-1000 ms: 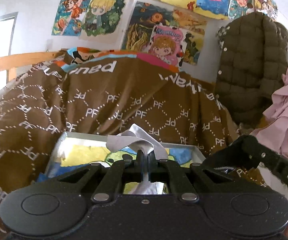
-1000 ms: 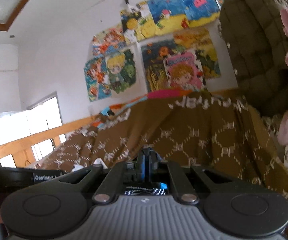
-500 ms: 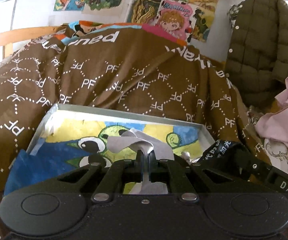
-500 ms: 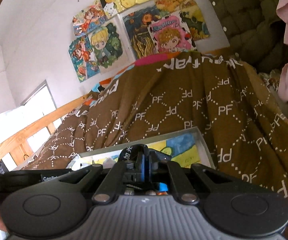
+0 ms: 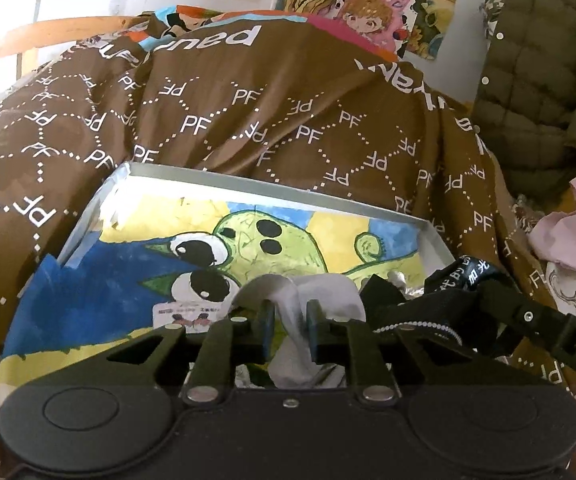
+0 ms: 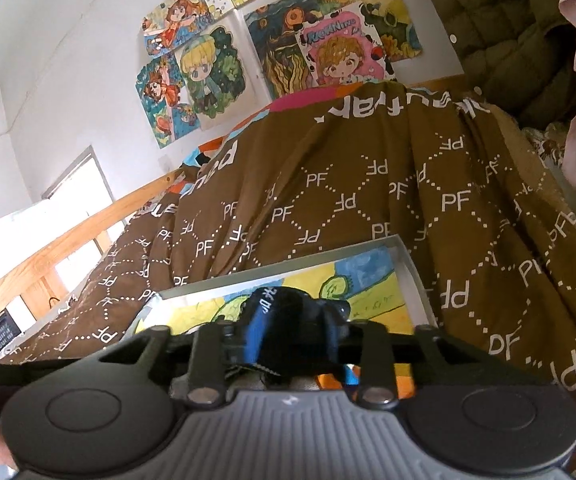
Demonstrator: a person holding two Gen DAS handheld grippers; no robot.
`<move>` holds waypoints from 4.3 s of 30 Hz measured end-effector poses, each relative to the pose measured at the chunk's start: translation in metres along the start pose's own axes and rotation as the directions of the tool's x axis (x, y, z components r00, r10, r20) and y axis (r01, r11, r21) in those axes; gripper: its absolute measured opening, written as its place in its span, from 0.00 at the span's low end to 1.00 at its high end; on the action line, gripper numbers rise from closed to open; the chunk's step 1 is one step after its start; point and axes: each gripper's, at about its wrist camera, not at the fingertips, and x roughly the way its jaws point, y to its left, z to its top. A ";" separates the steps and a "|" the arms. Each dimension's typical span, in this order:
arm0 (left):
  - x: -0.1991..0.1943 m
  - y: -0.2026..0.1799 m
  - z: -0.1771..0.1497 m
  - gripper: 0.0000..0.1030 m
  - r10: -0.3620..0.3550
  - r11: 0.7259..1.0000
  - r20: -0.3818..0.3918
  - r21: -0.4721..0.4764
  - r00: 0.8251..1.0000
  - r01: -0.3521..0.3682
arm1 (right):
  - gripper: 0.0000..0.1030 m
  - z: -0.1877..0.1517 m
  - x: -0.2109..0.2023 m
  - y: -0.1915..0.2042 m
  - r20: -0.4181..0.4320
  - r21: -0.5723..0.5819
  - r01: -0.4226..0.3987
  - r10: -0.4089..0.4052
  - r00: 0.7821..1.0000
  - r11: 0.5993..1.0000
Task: Organize soft objects
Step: 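Lower and release the white-grey cloth with the left tool while the right tool releases the black cap, then withdraw both open tools from the tray back toward the pile, then grasp the white tissue with the left tool while the right tool grasps the blue-print muslin cloth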
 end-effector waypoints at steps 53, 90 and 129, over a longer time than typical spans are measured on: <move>-0.246 0.011 -0.014 0.99 0.004 0.999 0.342 0.032 0.940 -0.016 | 1.00 0.024 -0.189 0.109 0.218 -0.252 0.105 -0.049 0.975 0.962; -0.301 0.045 -0.100 0.99 -0.109 0.962 0.203 0.269 0.973 0.051 | 1.00 -0.103 -0.264 0.124 0.038 -0.324 0.105 -0.098 0.994 0.940; -0.189 -0.030 -0.128 0.99 -0.323 0.795 -0.059 0.525 0.945 0.304 | 0.99 -0.162 -0.191 0.129 -0.344 -0.519 0.056 -0.269 0.900 0.853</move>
